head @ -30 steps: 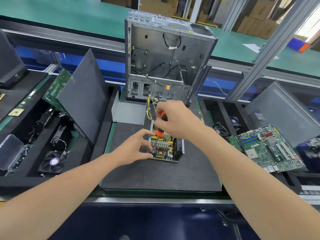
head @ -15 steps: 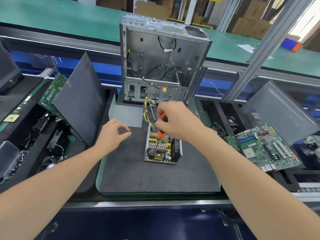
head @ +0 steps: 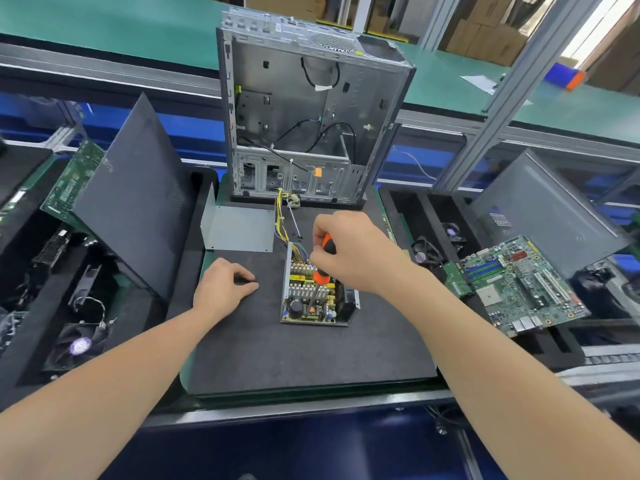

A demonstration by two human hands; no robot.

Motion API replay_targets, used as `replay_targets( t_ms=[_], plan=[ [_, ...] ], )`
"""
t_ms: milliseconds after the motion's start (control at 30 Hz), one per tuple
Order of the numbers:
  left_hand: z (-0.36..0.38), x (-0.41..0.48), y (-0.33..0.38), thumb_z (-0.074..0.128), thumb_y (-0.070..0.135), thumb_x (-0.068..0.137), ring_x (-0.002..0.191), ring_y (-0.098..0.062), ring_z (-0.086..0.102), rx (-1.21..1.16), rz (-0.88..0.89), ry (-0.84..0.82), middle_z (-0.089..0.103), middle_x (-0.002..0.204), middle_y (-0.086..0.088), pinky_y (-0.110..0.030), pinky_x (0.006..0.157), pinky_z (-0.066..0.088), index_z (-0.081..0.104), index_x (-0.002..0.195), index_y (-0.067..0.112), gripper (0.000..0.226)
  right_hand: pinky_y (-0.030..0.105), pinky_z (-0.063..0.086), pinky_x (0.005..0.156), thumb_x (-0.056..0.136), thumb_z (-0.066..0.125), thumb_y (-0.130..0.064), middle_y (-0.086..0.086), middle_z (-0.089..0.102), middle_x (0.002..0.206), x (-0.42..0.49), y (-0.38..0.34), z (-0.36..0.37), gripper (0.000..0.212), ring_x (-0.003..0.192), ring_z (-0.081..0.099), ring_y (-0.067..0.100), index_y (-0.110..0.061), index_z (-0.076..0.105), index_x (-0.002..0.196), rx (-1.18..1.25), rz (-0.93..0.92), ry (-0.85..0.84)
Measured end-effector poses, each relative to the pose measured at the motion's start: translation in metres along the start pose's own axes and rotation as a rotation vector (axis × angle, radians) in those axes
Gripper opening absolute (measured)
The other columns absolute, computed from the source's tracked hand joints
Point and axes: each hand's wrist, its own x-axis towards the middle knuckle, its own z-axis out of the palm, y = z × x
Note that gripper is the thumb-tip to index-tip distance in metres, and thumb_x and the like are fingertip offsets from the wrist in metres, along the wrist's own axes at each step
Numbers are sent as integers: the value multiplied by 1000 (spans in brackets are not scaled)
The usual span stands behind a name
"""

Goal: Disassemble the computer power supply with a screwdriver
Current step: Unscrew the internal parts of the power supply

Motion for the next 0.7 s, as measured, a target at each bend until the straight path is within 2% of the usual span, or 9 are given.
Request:
replay_targets(
  t_ms=[233, 533, 700],
  plan=[
    [-1, -4, 1, 87, 29, 84, 96, -15, 63, -2, 13, 5, 60, 105, 4, -35, 93, 52, 80, 95, 26, 13, 42, 55, 77, 92, 60, -26, -1, 58, 92, -3, 0, 0, 6, 89, 58, 22, -21, 58, 89, 11, 19, -1],
    [-2, -5, 6, 78, 29, 93, 96, -15, 60, 32, 25, 24, 60, 102, 5, -36, 85, 51, 79, 92, 27, 2, 36, 52, 70, 91, 62, -28, -6, 55, 87, -7, 9, -3, 8, 85, 56, 17, -25, 56, 86, 13, 41, 19],
    [0, 8, 26, 77, 26, 94, 96, -14, 60, 54, 84, 18, 62, 101, 5, -38, 88, 53, 77, 92, 27, 2, 34, 51, 70, 92, 63, -28, -8, 53, 85, -8, 13, -3, 9, 82, 54, 13, -25, 56, 87, 18, 42, 25]
  ],
)
